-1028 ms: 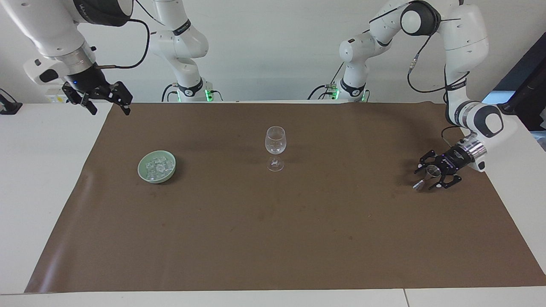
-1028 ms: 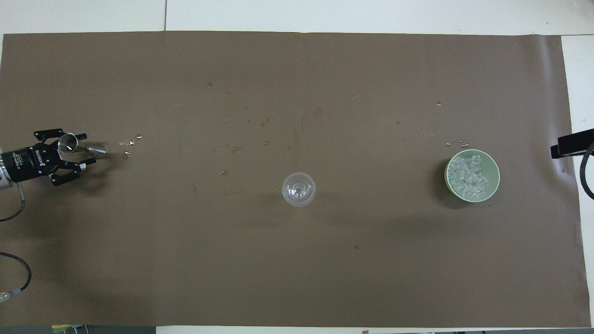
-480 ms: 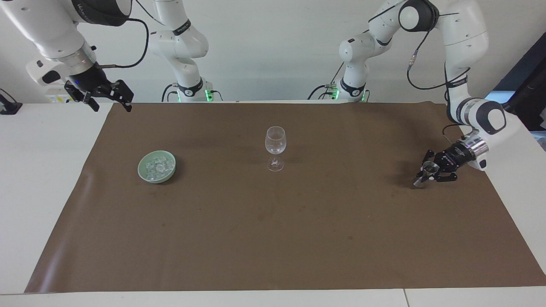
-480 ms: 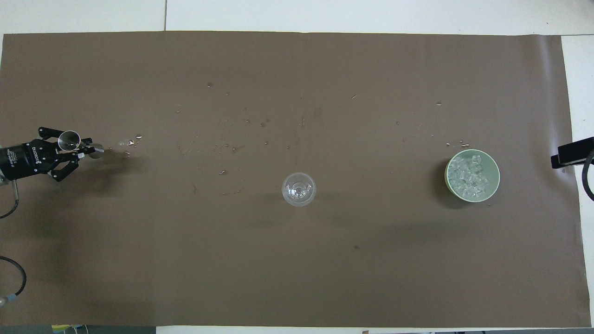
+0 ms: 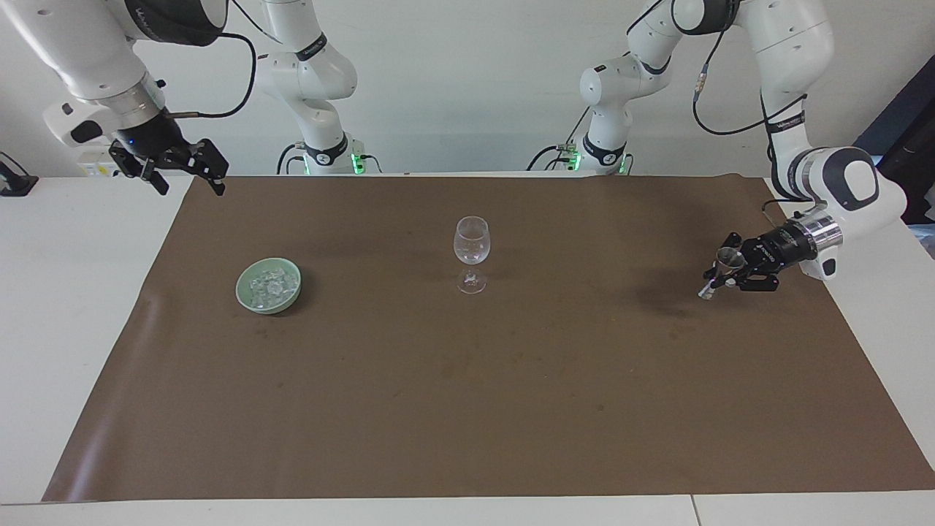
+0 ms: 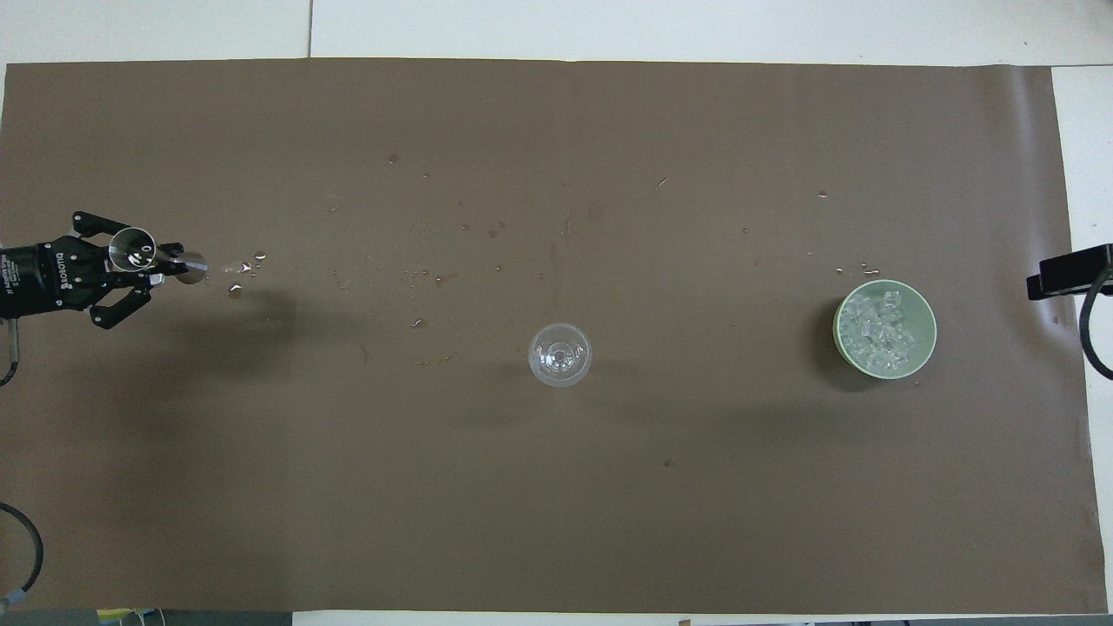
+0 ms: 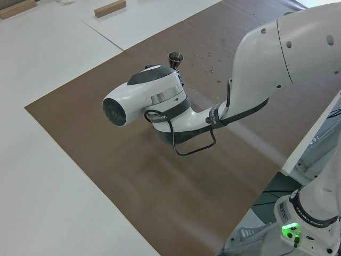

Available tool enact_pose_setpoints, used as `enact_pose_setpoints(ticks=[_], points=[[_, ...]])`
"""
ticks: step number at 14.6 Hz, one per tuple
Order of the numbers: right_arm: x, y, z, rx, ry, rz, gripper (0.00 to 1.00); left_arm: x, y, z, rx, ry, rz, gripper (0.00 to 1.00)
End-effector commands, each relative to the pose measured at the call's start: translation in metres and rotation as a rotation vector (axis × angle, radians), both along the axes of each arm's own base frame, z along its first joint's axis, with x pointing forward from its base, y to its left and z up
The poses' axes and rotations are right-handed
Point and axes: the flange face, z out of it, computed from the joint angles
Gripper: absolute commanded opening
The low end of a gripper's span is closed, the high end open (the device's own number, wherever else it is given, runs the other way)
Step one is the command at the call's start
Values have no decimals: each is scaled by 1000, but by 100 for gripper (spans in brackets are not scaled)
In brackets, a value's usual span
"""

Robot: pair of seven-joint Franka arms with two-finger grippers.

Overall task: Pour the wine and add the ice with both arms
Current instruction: 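Carry the jigger over the glass while the right gripper reaches the bowl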

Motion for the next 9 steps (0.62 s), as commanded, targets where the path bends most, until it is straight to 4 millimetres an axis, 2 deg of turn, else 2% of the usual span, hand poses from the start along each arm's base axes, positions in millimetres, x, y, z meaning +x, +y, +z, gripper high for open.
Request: enact_pose_setpoints(ticks=[1,4,6,9], points=[[-14,8,-35,23,-71,55,100,-10,-55,37,43,12,-79,0],[-19,31,-80,25,-70,105,100,-13,-107,63,74,56,-152,0],[-23,34,-109,32,-25,154,100,-16,-151,81,118,67,-201,0],[-28,34,-160,45,-48,166,99,-19,-222,101,189,103,-192,0]])
